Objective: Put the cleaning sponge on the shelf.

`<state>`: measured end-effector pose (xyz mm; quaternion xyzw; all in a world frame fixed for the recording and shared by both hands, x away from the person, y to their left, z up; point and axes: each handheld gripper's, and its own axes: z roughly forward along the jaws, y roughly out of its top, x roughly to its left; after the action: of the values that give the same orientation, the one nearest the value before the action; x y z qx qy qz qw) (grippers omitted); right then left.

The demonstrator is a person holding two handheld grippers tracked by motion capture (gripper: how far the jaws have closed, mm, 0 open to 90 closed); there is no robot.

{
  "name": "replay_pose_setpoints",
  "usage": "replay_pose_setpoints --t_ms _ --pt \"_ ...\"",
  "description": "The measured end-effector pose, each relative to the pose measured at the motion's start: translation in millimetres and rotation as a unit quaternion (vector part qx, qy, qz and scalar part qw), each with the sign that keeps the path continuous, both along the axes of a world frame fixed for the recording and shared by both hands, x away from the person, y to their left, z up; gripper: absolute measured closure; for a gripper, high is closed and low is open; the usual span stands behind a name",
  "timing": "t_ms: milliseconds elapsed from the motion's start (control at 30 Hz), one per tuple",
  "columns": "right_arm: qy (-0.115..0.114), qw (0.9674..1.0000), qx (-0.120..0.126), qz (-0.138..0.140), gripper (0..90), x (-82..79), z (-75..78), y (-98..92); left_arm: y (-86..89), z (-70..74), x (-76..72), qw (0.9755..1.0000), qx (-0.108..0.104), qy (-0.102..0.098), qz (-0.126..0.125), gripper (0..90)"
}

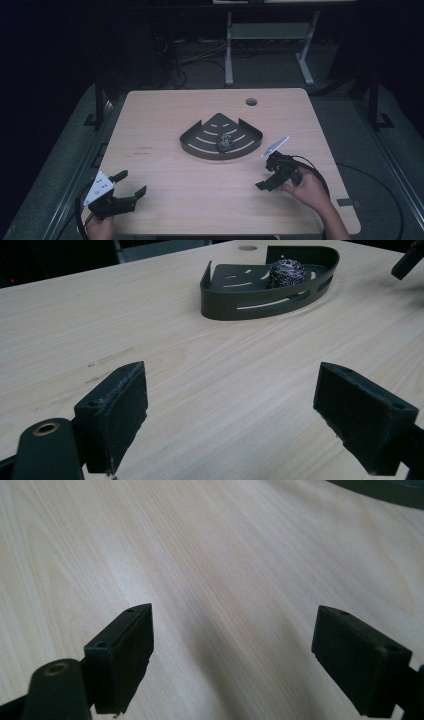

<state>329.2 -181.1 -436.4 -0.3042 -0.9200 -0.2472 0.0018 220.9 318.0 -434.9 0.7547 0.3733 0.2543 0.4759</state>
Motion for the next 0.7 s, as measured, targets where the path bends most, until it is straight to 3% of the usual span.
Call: replay_pose_setpoints --t_ms 700 --pt "-0.01 0.9997 0.006 -0.023 16.5 -23.8 -8.1 -27.4 -2.0 -0.5 -0.3 1.0 0.002 0.0 -0.002 13.5"
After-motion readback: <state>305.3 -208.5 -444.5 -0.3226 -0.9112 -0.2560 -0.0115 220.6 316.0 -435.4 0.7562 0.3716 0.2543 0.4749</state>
